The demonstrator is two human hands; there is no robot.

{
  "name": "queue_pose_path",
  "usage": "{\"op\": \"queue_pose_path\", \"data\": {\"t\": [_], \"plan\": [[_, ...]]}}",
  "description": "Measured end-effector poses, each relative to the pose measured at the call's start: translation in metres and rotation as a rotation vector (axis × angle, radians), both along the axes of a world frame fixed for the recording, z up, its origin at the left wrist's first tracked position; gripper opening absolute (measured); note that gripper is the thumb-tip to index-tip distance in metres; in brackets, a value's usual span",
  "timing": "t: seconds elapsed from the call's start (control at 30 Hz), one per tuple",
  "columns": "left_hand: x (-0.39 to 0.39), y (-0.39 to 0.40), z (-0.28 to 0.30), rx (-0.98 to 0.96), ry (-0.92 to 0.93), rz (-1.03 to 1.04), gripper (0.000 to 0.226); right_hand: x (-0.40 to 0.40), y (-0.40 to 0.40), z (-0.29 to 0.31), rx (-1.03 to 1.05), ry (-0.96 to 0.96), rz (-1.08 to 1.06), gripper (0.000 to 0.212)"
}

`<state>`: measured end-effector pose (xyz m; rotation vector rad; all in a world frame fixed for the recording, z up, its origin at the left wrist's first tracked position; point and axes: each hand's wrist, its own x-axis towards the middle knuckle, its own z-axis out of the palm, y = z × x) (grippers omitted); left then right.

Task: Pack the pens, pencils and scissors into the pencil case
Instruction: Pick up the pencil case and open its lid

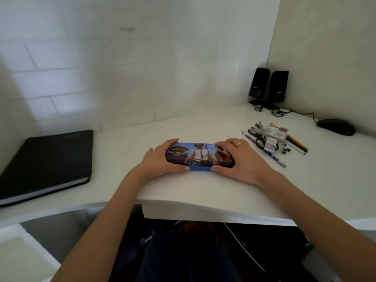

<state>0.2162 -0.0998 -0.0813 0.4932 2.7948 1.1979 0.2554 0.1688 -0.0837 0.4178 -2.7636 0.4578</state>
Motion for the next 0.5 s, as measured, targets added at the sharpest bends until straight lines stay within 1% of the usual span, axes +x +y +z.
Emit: {"op": "queue_pose_path", "data": {"t": [0.07,0.2,0.4,0.47,0.5], "plan": [[-0.0018,-0.0003,-0.0018,0.012,0.012,-0.005,0.096,-0.0035,-0.0001,-0.0014,0.009,0.015,0.006,0.079],[-0.0019,-0.0014,-0.0040,0.057,0.004,-0.006,0.100,-0.0055,0.0004,-0.0039,-0.020,0.020,0.005,0.082],[-0.0016,0.0002,-0.0035,0.090,-0.002,-0.012,0.099,-0.0053,-0.0005,-0.0047,-0.016,0.043,-0.002,0.084],[-0.0023,-0.0009,-0.0051,0.117,-0.007,0.014,0.103,-0.0057,-0.0012,-0.0035,-0.064,0.040,-0.013,0.086],[-0.0026,-0.0019,-0.0057,0.135,-0.013,0.026,0.105,-0.0056,-0.0014,-0.0026,-0.139,0.033,-0.022,0.086]]}}
